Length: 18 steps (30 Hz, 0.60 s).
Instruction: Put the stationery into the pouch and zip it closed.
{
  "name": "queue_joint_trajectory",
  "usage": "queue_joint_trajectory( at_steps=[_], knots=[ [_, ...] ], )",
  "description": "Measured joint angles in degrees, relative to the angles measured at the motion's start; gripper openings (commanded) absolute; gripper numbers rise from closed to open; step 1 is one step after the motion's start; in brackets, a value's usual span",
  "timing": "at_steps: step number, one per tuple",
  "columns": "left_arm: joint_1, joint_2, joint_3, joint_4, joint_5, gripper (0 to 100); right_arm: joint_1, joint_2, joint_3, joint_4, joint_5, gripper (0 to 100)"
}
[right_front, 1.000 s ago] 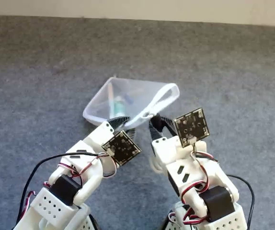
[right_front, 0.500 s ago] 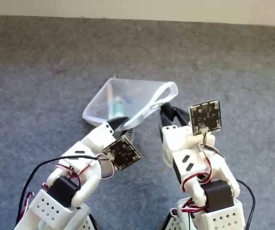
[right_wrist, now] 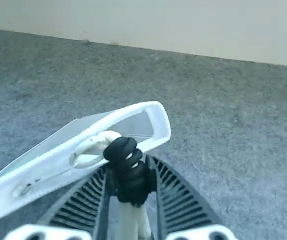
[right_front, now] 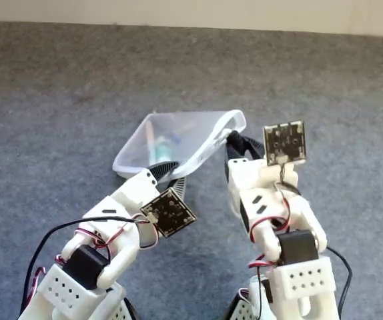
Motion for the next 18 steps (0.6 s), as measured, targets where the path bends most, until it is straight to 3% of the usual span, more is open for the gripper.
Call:
queue_joint_trajectory(
  at_steps=[18],
  knots=[
    [0.00,-0.18,0.00,0.79,0.00,0,5.01,1.67,0.00,-4.13,0.00,0.5]
  ],
)
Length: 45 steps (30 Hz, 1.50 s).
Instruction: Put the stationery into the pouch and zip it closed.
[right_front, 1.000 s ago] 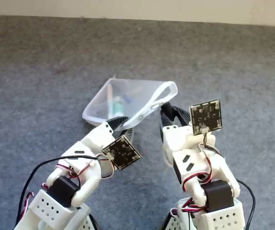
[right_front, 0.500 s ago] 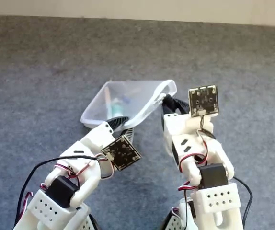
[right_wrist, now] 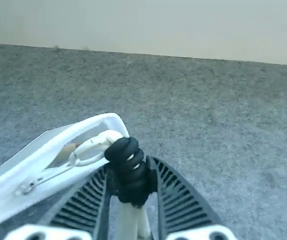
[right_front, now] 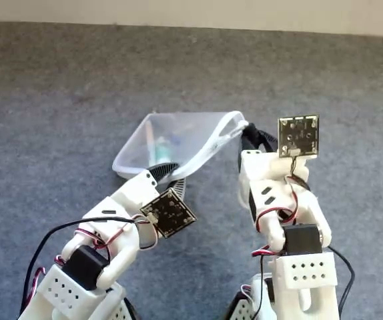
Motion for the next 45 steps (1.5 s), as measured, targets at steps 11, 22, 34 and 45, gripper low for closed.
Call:
queue_joint_trajectory(
  at_steps=[11,22,34,45],
  knots=[
    [0.00,0.00,0.00,0.09,0.00,0,3.43,0.44,0.09,-4.57,0.00,0.5],
    [0.00,0.00,0.00,0.18,0.00,0,5.01,8.53,-0.97,-5.19,0.00,0.5],
    [0.09,0.70,0.00,0.18,0.00,0,8.62,23.65,-8.70,-5.19,-2.55,0.5],
    [0.18,0.79,0.00,0.18,0.00,0,9.85,30.86,-13.10,-5.19,-2.55,0.5]
  ],
)
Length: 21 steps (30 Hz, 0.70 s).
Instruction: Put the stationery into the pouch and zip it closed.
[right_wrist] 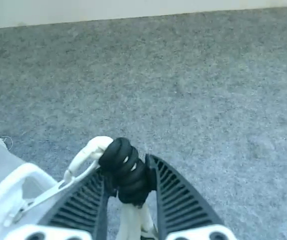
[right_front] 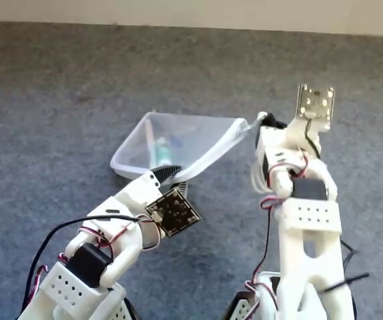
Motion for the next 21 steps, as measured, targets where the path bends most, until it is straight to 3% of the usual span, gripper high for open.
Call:
queue_joint_trajectory(
  at_steps=[6,21],
  knots=[
    [0.00,0.09,0.09,0.00,0.00,0,2.11,12.13,-6.59,2.02,-0.97,0.5],
    [0.00,0.09,0.09,0.00,0.00,0,2.11,12.84,-9.23,5.98,-2.29,1.0]
  ],
)
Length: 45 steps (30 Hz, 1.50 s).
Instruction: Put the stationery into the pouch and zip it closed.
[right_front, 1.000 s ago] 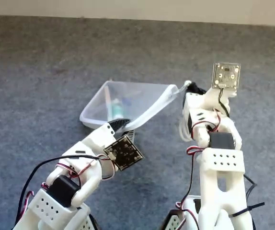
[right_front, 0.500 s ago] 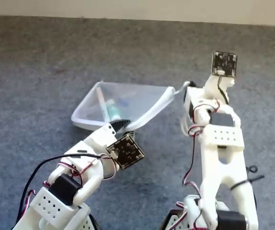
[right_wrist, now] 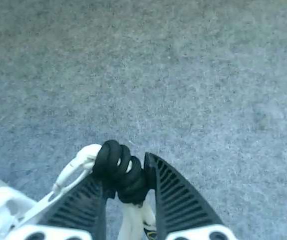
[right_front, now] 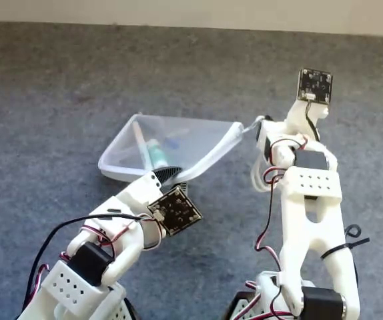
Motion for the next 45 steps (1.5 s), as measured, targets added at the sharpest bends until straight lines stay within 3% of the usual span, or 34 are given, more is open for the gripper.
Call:
queue_joint_trajectory(
  at_steps=[10,20,28,34,45],
  knots=[
    [-0.09,0.00,0.00,0.26,0.00,1,1.49,-1.58,-4.04,7.65,-0.88,15.6],
    [-0.26,-0.62,0.00,0.79,0.00,1,2.46,-8.53,-3.87,7.65,-4.66,15.6],
    [-0.79,-0.53,0.00,0.79,0.18,14,2.11,-11.78,-3.69,7.65,-4.66,15.6],
    [-2.29,-0.18,0.00,0.88,5.80,21,2.11,-11.96,-3.69,7.65,-4.66,15.6],
    [-3.96,-0.18,-0.09,1.93,9.23,21,2.11,-11.96,-3.69,13.01,-4.66,15.6]
  ],
)
